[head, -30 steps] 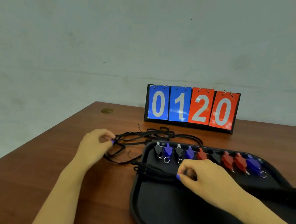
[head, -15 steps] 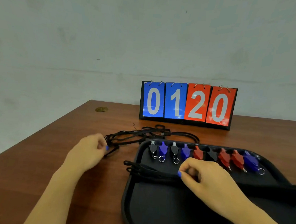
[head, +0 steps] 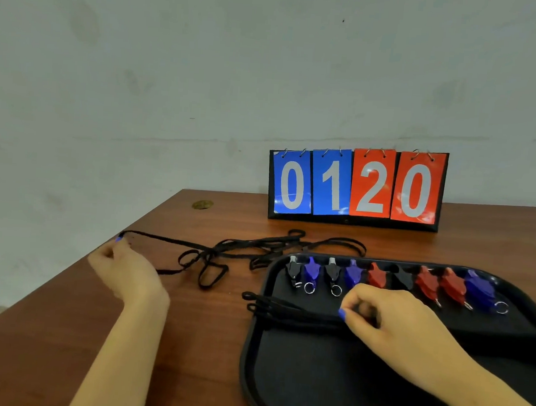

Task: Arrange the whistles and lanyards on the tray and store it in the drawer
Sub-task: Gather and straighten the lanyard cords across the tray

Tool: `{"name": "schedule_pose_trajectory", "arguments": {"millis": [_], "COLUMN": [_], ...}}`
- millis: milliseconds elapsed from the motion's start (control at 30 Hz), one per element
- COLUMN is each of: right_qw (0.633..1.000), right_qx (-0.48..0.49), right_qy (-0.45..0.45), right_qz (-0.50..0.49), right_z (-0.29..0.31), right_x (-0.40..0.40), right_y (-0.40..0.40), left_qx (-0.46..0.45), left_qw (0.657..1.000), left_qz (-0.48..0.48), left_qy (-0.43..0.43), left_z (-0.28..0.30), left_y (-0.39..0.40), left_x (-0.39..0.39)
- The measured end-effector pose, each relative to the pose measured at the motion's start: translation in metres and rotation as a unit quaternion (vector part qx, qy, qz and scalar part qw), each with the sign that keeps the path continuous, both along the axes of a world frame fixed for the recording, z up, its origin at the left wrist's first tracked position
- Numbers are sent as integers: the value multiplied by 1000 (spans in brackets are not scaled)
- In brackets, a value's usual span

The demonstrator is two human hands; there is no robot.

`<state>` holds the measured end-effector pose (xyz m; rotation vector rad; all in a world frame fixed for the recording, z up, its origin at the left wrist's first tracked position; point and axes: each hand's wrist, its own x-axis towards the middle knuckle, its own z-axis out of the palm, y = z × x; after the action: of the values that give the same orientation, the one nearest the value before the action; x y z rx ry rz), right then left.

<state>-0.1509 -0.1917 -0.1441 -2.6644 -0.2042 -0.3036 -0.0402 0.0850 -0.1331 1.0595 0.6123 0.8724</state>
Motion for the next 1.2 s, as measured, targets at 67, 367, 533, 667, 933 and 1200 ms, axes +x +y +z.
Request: {"name": "schedule_pose_trajectory", "arguments": {"millis": [67, 367, 533, 667, 933, 1200], "right_qw": [1000, 1000, 1000, 1000, 999, 1000], "right_qx": [2, 1, -4, -8, -4, 1], "right_qy": [0, 20, 21, 28, 31, 22], "right_qz": [1, 8, 8, 10, 13, 12], "right_z": [0, 0, -1, 0, 0, -1], "right_x": [0, 1, 2, 2, 3, 2], "right_y": [0, -1, -2, -1, -1, -1], "left_qx": [102, 642, 684, 647, 561, 578], "left_qw": [991, 740, 654, 736, 743, 717], "left_qz": [35, -195, -296, -147, -205, -242], "left_qy": [80, 45, 130, 133, 302, 305], "left_z": [-4, -28, -45, -36, -31, -39], "left_y": [-1, -22, -25, -12, 10, 11], "left_x": [3, 12, 25, 25, 23, 24]}}
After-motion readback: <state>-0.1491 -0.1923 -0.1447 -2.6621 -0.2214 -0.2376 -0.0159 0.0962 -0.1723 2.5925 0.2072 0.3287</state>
